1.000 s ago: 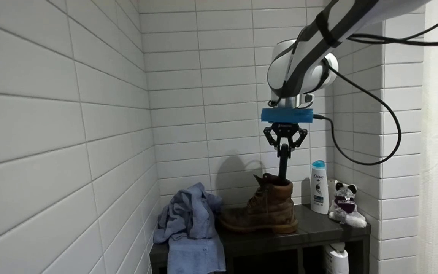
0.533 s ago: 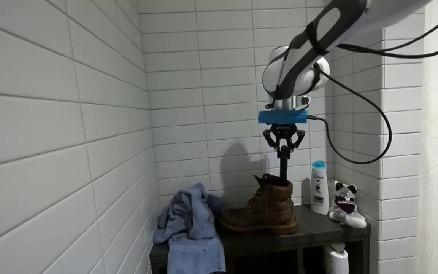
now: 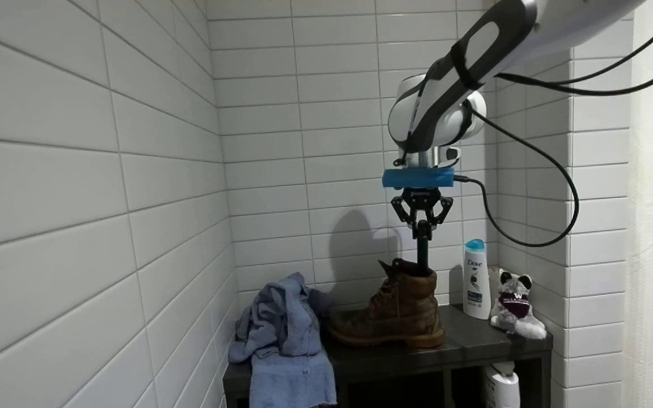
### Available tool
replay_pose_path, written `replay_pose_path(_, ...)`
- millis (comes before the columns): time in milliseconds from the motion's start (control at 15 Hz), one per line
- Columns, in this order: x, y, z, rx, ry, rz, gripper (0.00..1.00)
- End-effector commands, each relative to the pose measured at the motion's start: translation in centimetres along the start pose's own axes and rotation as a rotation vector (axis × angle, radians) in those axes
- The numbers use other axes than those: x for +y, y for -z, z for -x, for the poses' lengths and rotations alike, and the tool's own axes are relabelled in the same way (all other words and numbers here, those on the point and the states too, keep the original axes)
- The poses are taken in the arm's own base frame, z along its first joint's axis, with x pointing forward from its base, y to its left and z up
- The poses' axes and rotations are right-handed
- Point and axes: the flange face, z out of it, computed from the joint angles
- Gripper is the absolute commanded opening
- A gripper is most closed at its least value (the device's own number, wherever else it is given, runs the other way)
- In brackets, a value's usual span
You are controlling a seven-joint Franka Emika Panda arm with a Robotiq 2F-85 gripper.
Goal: Put the dark green bottle in the brown shoe.
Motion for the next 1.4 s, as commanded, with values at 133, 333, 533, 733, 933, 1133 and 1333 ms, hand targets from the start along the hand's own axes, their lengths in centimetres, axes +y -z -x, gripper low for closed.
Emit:
replay_pose_path(133,0.1,0.2,0.6,0.016,-0.014,0.020,0.08)
replay_pose_path(333,0.2,0.0,0.7,0.013,-0.022,0.024,0.08)
replay_pose_path(533,0.1,-0.2,1.2,0.002,-0.019,0.025,0.08)
replay_pose_path(733,-0.1,-0.4,2.3,0.008,0.001,0.029,0.08)
replay_pose_path(933,-0.3,-1.0,3.2,0.015,0.017,0.045,0.08)
replay_pose_path(1133,-0.3,-1.5,3.8,0.025,0.029,0.060,0.08)
replay_pose_path(1333,-0.2,-1.7,4.3,0.032,0.039,0.066,0.08)
